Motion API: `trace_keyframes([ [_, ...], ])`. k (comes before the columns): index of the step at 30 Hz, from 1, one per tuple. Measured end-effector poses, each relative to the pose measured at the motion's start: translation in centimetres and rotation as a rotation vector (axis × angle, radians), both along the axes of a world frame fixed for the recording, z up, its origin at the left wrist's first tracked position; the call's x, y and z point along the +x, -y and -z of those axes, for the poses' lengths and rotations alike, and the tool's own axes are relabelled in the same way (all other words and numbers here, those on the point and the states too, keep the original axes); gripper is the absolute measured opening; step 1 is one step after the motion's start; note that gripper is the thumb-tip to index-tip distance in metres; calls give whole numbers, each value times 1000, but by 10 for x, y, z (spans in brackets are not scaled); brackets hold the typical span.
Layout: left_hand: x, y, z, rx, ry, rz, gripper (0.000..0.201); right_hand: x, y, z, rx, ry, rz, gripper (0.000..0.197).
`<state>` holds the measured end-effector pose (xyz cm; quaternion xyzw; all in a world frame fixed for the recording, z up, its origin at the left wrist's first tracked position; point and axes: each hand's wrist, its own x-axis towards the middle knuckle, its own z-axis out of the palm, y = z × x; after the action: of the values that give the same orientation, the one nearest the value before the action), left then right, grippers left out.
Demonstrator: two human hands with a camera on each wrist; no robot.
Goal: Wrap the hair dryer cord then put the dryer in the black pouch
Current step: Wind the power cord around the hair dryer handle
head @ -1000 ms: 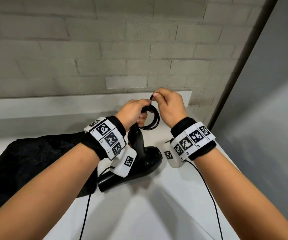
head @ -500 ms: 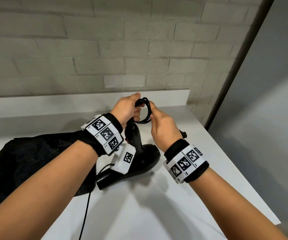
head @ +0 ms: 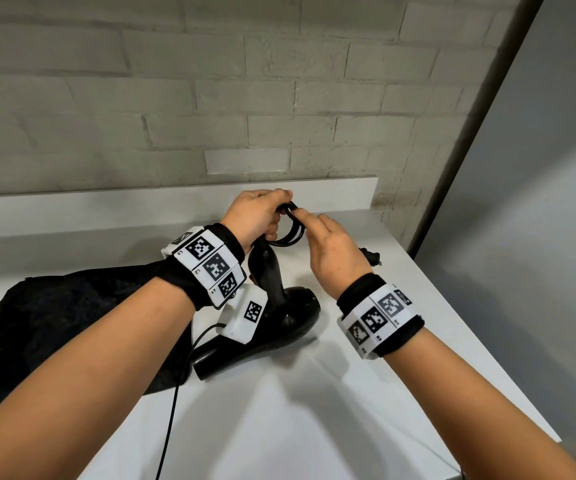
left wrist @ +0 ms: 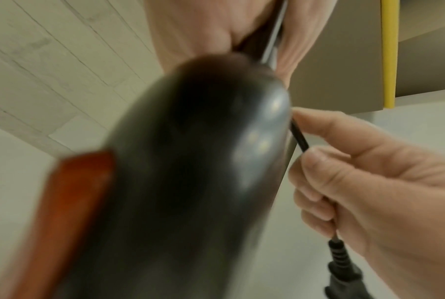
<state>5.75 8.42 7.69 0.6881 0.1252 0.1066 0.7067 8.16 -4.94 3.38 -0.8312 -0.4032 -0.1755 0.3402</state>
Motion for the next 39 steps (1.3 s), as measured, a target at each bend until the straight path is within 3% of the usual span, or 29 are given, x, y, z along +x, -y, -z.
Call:
trace_keyframes([
  [5,-1,2,-1,-16,5,-31,33,28,19,20,-57,-1,183,20],
  [8,-2,4,-1,-11,-1,-35,34,37,25,26,-129,37,280,16],
  [10,-3,5,-1,-9,0,-40,34,39,25,24,-122,-30,306,19],
  [15,-3,4,0,5,-7,-63,35,41,18,15,112,-255,231,21],
  [20,-3,3,1,-6,-11,-67,36,35,17,1,337,-282,190,20],
  [23,-3,3,1,-13,-13,-69,37,21,16,-10,466,-343,65,13],
  [26,-3,4,0,-14,-17,-71,38,11,13,-16,581,-424,-86,21],
  [31,-3,4,1,-32,-22,-55,39,8,3,-8,615,-473,-177,24],
  [35,-3,3,2,-27,-26,-27,41,6,-7,4,610,-498,-192,14],
  [39,-3,4,2,-12,-26,-13,42,6,-12,5,510,-323,-84,5],
])
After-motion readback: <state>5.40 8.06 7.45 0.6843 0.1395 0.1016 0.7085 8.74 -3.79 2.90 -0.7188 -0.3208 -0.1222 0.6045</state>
